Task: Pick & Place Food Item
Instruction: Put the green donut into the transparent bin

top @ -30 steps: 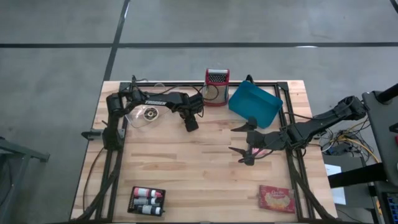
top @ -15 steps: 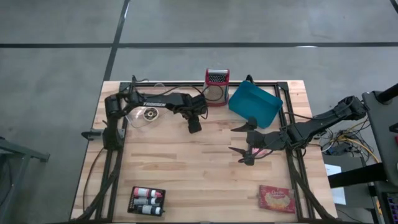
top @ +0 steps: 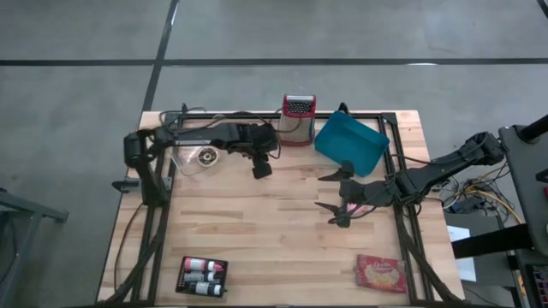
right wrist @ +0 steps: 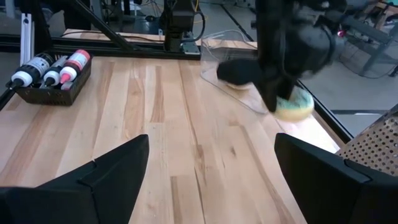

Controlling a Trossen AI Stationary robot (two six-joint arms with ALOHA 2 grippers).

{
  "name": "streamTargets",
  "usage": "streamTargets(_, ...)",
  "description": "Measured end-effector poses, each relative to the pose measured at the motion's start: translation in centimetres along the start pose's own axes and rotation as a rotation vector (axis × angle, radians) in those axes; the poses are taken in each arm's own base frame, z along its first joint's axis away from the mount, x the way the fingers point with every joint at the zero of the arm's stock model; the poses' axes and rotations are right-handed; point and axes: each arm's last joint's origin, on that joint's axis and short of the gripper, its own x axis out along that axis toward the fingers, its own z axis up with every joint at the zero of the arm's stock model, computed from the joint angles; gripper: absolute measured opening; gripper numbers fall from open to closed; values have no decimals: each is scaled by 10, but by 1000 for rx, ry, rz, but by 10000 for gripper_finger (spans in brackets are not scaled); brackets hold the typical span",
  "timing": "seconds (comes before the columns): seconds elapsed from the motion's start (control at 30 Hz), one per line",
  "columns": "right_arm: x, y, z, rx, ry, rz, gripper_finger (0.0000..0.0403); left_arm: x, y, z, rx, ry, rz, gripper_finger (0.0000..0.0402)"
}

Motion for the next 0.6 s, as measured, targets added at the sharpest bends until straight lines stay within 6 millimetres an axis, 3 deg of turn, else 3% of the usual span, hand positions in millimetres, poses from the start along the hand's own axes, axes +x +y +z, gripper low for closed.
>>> streamTargets(0.27, 0, 0, 0, 0, 0, 0, 350, -45, 8, -21, -210, 17, 173, 103)
streamTargets(0.6, 0, 0, 0, -1, 1, -1, 341, -78, 12, -77, -338, 20, 258, 103)
